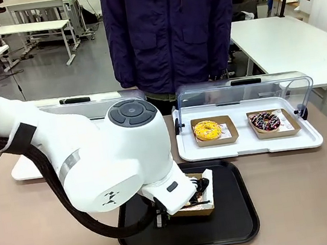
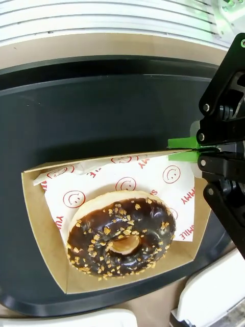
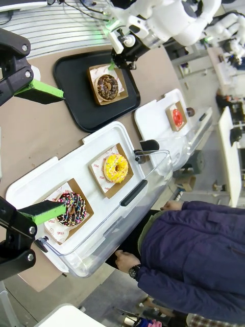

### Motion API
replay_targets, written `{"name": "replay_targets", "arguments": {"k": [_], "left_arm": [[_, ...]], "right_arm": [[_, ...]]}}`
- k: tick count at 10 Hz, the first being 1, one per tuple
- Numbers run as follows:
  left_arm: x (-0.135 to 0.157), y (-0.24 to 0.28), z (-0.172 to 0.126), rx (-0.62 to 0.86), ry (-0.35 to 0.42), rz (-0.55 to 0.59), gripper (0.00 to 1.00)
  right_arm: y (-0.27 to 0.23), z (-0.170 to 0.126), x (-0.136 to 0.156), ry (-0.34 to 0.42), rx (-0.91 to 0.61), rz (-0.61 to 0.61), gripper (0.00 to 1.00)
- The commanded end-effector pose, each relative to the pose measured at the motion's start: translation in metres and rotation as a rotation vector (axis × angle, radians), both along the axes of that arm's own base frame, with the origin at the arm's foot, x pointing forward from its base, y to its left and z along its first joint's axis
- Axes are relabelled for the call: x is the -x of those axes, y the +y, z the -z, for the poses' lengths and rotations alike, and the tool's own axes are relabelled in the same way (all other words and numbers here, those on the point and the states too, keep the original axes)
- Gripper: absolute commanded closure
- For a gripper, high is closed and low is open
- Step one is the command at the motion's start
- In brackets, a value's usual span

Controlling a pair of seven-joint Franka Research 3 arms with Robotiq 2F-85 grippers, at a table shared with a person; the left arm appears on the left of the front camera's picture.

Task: Move the second donut from the left to the tray.
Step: Pick up the Paper togo box containing the Donut indicated by the person and place it on the Handle tray.

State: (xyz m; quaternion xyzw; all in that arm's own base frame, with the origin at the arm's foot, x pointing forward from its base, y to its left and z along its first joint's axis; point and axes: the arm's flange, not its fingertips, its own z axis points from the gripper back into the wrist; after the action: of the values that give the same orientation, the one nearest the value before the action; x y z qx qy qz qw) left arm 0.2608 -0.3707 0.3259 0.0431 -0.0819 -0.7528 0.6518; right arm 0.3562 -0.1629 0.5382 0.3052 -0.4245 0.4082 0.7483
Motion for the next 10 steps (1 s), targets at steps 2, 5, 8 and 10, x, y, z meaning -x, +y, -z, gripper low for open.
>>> {"name": "replay_targets", "arguments": {"k": [2,5,8,10], "left_arm": [[-0.009,-0.004,0.006,-0.024,0.004,-0.015,0.98],[-0.011,-0.003,0.0,-0.011,-0.012,0.016,0.4],[-0.015,0.007,-0.023,-0.02,0.033,0.028,0.0],[-0.018,0.012,-0.039,-0.021,0.043,0.048,0.06]], "right_arm": [[0.001,-0.001,-0.002,-0.034,-0.017,-0.007,0.0],[0.001,-0.001,-0.002,-0.034,-0.017,-0.007,0.0],[0.001,-0.001,-0.002,-0.034,-0.017,-0.007,0.0],[0.001,-0.001,-0.002,-0.034,-0.017,-0.007,0.0]]}}
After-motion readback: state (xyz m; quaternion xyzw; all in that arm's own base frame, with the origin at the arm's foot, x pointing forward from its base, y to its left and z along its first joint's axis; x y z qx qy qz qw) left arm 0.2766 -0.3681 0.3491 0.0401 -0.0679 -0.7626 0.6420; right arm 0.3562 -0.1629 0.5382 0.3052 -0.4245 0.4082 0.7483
